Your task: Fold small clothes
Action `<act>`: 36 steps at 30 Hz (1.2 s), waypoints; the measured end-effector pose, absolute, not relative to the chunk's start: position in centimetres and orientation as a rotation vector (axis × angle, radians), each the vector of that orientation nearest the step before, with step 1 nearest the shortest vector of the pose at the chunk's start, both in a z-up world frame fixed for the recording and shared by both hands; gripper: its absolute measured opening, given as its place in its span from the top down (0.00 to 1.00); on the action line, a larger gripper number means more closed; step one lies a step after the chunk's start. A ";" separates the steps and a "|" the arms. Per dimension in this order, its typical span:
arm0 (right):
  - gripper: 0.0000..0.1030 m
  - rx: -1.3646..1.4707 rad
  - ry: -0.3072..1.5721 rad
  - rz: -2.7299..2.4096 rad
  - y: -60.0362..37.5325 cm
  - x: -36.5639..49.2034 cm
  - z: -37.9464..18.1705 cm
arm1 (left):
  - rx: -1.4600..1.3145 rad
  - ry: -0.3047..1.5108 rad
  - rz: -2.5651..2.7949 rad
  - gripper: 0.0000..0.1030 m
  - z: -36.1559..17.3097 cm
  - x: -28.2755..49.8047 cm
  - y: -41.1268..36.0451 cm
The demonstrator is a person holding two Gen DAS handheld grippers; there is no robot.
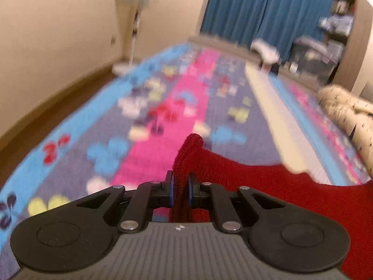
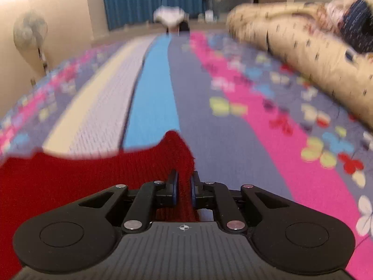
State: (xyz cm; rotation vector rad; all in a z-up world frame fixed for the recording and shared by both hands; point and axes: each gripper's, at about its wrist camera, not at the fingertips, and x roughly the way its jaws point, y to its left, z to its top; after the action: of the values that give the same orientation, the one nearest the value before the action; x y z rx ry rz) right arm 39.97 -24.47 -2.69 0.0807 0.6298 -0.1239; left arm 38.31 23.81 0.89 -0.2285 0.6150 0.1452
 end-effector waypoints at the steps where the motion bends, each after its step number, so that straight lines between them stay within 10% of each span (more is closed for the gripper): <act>1: 0.90 0.073 0.572 -0.107 -24.2 39.6 -2.0 | -0.208 0.623 0.162 0.89 0.5 38.5 23.5; 23: 0.50 0.408 0.897 -0.090 -30.3 31.7 0.8 | -0.491 0.955 0.092 0.55 3.7 28.2 27.0; 36: 0.49 0.338 1.083 0.002 -27.4 27.1 -2.7 | -0.543 1.108 -0.009 0.64 -0.7 25.1 26.5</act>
State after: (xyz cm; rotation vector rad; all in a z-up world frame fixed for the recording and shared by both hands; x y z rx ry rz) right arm 27.07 -27.45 -2.65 0.3378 1.0830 0.0016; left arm 25.08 26.51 -0.69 -0.5434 1.1079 -0.0092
